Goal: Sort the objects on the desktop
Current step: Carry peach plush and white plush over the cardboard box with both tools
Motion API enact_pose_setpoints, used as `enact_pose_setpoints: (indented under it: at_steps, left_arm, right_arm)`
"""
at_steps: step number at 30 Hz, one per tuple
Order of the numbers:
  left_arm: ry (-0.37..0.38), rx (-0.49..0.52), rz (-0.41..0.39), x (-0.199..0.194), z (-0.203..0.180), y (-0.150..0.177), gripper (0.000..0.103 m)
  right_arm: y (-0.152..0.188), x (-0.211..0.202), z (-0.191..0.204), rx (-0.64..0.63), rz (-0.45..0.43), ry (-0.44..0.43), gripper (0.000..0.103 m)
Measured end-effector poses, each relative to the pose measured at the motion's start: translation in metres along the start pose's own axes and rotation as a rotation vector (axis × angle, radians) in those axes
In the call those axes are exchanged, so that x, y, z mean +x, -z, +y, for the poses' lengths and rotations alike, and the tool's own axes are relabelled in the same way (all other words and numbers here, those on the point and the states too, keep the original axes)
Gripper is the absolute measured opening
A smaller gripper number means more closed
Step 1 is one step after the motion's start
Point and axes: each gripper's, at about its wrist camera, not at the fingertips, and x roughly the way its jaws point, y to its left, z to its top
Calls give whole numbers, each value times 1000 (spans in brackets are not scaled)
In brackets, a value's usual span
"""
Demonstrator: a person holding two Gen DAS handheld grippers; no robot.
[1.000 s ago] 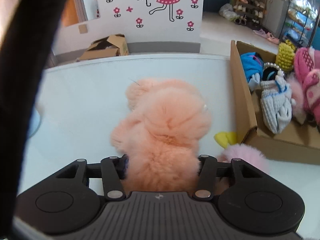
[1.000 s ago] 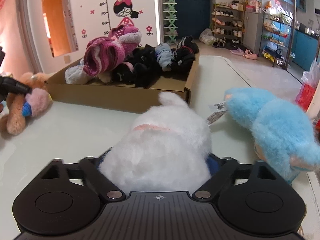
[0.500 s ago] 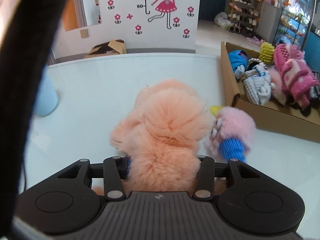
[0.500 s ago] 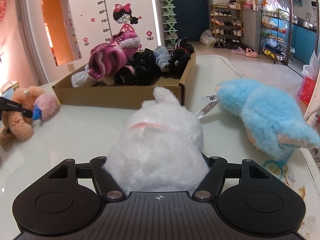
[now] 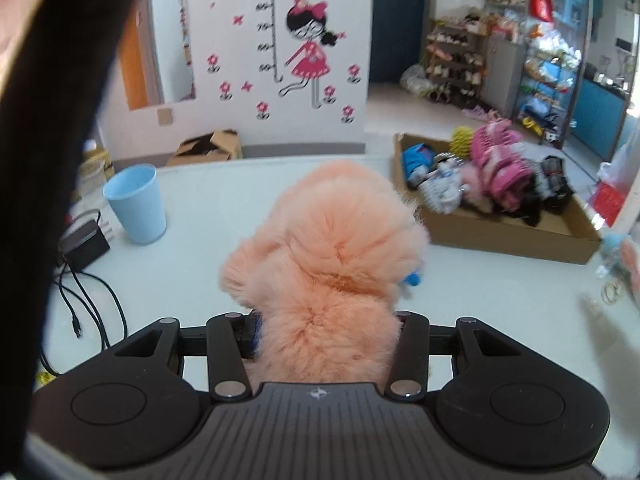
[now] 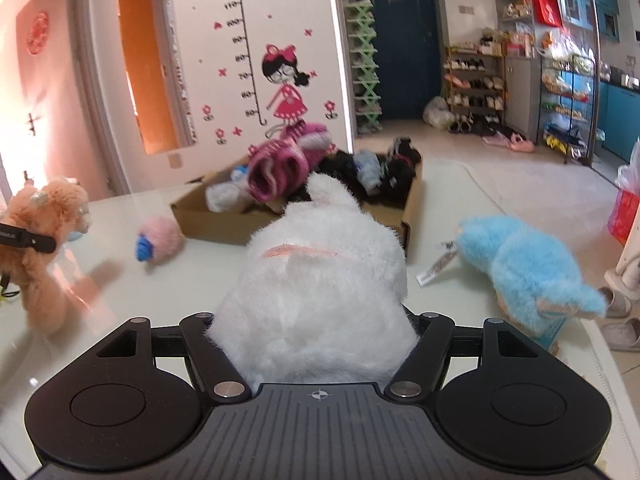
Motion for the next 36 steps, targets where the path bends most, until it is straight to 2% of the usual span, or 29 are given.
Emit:
enact_pose_setpoints:
  at_steps: [5,10,13,18,23,27,36]
  left_arm:
    - [44,46,-59,-25,-25,-13,42]
    - [104,59,-112,-32,-48,-46,42]
    - [110,74,-149,-23,-64,-75,42]
    - [145,72,-155,4,-87,-116,42]
    - [157,67,-160,46,-106,-152,42]
    - [181,47,-117,98,-113,-171,42]
    - [169,32,11,203,-125,-167,42]
  right_arm:
    - [-19,-27,10,-17,-52,-14,73]
    - [-55,-44,13,-26,-106,-14,73]
    - [-83,-47,14,-45,-147,-7,73]
    - [-129,-37,9,-55,-189,3,73]
    - [-165,-3,1,-67,-190,9,73]
    - [-185,40,-10,-69,-159,16,73]
    - [-189,153,-31,-96,-43,56,73]
